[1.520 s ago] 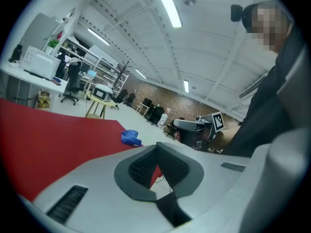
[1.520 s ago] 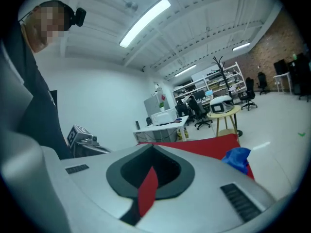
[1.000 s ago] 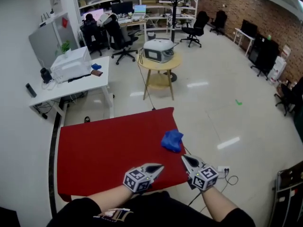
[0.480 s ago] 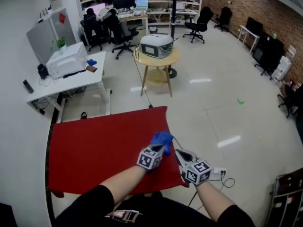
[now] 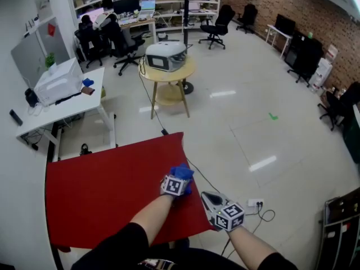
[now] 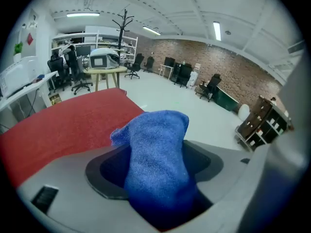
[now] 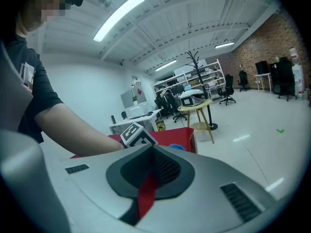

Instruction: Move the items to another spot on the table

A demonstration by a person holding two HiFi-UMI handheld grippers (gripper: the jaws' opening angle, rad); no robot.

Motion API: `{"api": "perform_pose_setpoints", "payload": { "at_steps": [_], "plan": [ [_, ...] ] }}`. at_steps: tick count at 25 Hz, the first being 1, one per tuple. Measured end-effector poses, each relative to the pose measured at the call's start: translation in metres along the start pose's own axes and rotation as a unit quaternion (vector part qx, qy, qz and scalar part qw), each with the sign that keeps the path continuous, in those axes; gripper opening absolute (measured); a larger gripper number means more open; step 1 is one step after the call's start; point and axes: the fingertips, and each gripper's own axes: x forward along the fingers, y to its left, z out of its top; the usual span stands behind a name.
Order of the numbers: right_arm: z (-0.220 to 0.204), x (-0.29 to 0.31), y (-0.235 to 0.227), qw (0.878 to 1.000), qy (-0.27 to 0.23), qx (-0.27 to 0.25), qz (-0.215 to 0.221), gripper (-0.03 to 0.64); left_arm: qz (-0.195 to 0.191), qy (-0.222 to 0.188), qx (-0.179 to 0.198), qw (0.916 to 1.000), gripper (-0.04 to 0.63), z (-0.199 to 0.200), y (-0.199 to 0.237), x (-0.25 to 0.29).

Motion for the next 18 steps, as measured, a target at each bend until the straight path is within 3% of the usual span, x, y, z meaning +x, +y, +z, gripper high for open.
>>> {"api": "perform_pose_setpoints", "payload": {
  "at_steps": [3, 7, 12, 18],
  "plan": [
    [-0.005, -0.006, -0.003, 1.0, 0.005, 0.002, -0.003, 0.003, 0.042, -0.002, 0.044, 0.9982, 0.342, 0.001, 0.011, 0.004],
    [-0.011, -0.016, -0.014, 1.0, 0.007, 0.006, -0.013, 0.003, 0.062, -0.013, 0.07, 0.9955, 0.314, 0.007, 0.014, 0.006],
    [-0.015, -0.024, -0.023, 1.0, 0.009, 0.006, -0.022, 0.003, 0.047, -0.015, 0.081, 0.9955, 0.185, 0.01, 0.022, 0.004],
    [-0.019, -0.019, -0.021, 1.0, 0.013, 0.002, -0.012, 0.003, 0.027, -0.054, 0.092, 0.9939, 0.156, 0.022, 0.01, -0.011]
  ]
}}
